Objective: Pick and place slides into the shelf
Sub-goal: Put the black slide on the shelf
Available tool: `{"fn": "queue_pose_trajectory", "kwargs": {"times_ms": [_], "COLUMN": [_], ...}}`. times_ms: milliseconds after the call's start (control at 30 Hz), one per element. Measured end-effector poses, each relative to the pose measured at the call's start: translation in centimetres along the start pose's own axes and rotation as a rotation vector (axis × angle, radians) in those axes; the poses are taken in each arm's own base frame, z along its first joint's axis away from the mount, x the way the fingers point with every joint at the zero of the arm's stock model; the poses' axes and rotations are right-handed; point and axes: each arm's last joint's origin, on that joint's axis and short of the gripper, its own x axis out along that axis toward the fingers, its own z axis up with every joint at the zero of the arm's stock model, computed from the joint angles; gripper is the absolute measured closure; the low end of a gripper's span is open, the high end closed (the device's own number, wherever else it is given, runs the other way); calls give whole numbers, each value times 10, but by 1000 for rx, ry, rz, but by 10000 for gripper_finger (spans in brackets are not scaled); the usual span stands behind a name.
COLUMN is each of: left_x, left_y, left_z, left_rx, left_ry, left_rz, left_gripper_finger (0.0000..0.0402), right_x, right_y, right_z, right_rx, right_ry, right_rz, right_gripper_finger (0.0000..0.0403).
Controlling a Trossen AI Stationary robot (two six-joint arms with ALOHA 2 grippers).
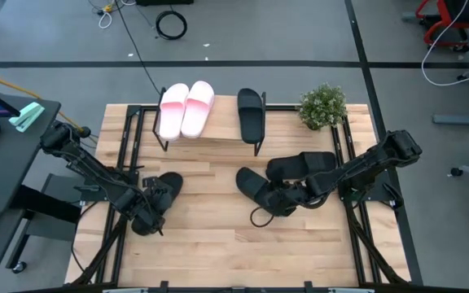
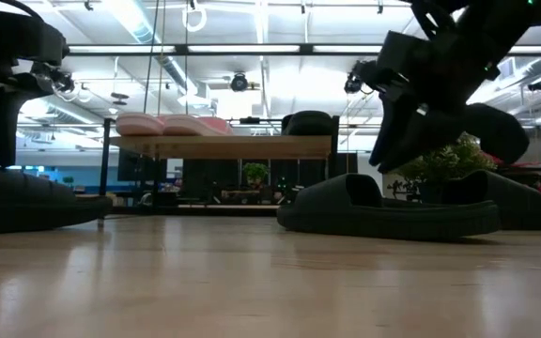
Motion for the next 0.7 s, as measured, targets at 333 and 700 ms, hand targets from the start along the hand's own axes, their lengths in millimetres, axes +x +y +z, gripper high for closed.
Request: {"fn": "queue_pose_trajectory", "kwargs": {"times_ms": [333,700], "left_x": [0,0], "left_y": [0,0], "left_z": [0,1], "left_rx": [-1,-4], "left_ry": [-1,-5], "left_rz": [-3,-7], "left_gripper_finger": [291,290], "right_x": [20,22], "right_y": [-9,-10], "right_z": [3,7], "right_rx": [37,45], "right_ry": [-39,-33], "right_rz": [-2,-11], "right_gripper_finger": [323,276]}}
